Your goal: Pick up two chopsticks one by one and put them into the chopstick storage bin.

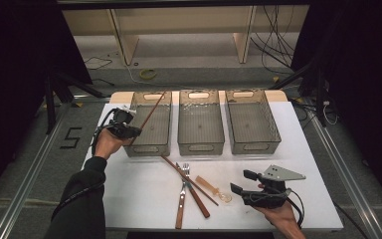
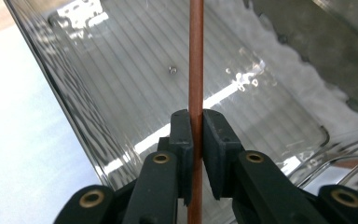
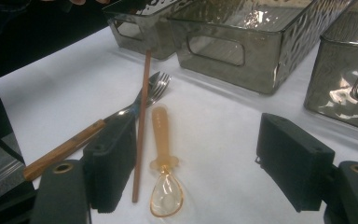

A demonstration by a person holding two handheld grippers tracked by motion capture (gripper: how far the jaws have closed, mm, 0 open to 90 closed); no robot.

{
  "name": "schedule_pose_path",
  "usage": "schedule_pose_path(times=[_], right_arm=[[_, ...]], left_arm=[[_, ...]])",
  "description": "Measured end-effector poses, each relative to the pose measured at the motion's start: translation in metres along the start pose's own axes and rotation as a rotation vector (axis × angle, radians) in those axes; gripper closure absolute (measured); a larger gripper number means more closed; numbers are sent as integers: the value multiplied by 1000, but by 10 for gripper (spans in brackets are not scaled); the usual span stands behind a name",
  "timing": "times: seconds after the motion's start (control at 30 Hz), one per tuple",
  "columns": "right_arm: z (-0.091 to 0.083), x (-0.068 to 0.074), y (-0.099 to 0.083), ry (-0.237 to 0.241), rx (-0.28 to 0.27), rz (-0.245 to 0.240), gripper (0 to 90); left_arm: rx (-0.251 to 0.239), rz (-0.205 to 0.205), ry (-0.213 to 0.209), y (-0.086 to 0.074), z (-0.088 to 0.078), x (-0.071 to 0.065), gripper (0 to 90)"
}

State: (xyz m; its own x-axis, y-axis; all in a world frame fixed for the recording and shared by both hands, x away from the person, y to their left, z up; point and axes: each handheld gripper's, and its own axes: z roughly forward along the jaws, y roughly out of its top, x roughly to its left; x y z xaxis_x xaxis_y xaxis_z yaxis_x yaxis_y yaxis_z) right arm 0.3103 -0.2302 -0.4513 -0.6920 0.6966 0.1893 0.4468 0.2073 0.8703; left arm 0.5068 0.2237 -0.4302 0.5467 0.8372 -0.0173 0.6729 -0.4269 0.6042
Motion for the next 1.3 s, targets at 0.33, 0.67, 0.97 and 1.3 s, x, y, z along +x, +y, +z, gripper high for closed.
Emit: schedule_pose_path(times=[0.33,0.67,0.97,1.3], right_arm=[[0,0,0,2,-2,2,297],[0,0,0,5,-4,4,296],[0,0,0,9,-4,4,297],[1,0,-1,10,0,2,297]], left_arm=[[-29,29,-35,5,-13,-7,477],[-60,178,-107,10,-35,-35,277],[-78,337,-149,12,-46,-64,217],[-24,522,-202,12,-43,-97,211]])
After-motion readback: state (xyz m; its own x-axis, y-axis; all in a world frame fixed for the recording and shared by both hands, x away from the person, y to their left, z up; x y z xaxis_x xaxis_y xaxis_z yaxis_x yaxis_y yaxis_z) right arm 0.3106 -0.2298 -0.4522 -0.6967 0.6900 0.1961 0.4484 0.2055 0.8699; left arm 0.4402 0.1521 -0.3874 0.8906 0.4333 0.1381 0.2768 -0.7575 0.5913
